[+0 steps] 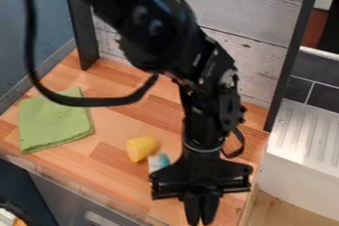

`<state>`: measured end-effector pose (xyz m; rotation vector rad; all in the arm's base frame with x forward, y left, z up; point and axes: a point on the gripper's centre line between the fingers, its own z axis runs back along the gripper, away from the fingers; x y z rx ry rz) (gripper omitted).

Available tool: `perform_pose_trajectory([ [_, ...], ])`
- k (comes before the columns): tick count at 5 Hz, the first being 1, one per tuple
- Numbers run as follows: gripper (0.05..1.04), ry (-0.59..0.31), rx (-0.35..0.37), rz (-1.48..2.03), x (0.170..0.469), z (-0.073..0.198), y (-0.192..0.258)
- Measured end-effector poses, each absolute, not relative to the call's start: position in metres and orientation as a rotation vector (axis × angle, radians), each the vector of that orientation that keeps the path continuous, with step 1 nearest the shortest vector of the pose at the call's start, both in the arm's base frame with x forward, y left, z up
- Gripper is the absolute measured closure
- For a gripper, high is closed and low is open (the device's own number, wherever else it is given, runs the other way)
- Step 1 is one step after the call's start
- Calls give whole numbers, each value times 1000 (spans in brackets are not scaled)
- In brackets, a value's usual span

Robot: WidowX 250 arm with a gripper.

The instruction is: Move the blue brush to the center of the table

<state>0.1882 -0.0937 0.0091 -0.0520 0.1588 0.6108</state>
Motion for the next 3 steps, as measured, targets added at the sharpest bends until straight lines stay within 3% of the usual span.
perform_pose_trajectory([
  [3, 995, 287, -62, 648, 195, -12, -76],
])
